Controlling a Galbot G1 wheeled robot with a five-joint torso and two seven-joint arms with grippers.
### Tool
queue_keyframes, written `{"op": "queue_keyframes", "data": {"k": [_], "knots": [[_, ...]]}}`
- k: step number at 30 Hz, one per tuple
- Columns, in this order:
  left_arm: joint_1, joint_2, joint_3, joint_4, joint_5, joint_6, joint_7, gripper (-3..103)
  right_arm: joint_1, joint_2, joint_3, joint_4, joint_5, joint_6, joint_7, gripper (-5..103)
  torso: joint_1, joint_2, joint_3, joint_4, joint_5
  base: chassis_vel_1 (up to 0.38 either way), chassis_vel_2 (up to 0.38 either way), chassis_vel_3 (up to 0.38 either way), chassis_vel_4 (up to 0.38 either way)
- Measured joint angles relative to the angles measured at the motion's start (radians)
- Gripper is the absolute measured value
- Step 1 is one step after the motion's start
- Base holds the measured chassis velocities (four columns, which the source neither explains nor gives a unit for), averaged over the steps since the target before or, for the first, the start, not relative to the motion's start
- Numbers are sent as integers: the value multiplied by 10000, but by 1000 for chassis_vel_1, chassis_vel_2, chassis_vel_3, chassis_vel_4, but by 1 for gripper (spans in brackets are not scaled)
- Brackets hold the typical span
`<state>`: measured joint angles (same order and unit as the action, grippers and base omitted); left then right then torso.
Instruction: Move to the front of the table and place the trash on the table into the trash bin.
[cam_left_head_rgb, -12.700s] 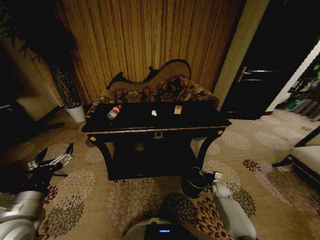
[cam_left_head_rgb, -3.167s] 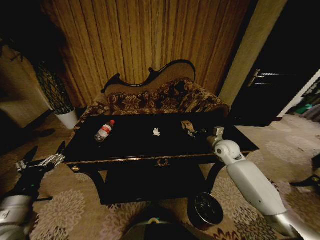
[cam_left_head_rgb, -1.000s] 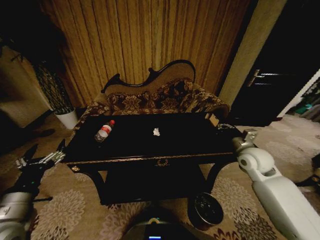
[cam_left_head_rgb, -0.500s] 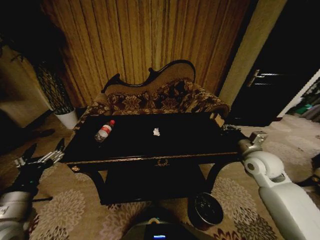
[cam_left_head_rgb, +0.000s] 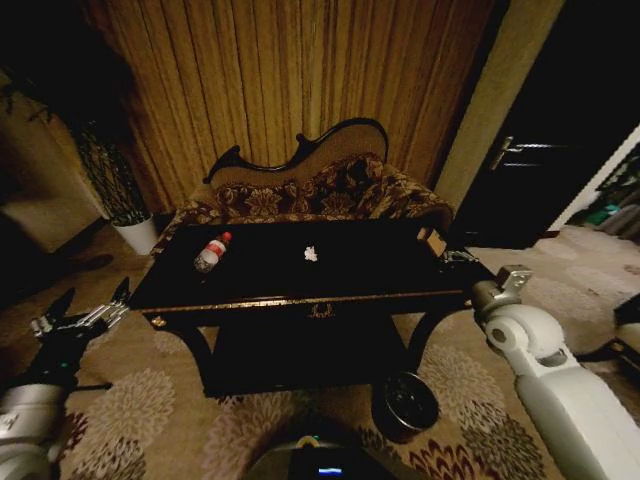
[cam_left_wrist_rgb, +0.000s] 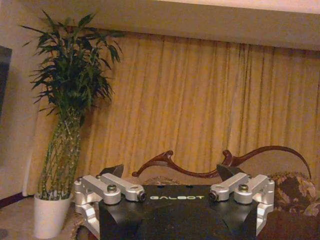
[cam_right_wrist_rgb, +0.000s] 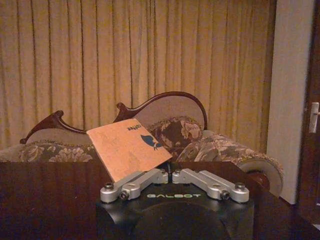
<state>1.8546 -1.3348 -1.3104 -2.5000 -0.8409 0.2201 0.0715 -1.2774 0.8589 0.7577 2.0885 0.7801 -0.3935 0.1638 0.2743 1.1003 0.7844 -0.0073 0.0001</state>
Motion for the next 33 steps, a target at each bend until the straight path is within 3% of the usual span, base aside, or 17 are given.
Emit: {"op": "queue_keyframes", "data": {"k": [21, 28, 33], "knots": [[8, -46, -11, 0, 5, -21, 30, 100, -59, 175, -185, -27, -154, 48, -5, 0, 1, -1, 1, -1, -2, 155, -160, -149, 143], [13, -55, -42, 0, -185, -27, 4, 100, -343, 611, -476, -280, -915, 274, 4, 0, -4, 4, -2, 1, -1, 91, -97, -84, 118], [11, -68, -95, 0, -255, -30, -19, 100, -798, 1108, -669, -1495, -1766, 631, -288, 0, 8, -3, 4, 0, -1, 0, 0, 0, 0]]}}
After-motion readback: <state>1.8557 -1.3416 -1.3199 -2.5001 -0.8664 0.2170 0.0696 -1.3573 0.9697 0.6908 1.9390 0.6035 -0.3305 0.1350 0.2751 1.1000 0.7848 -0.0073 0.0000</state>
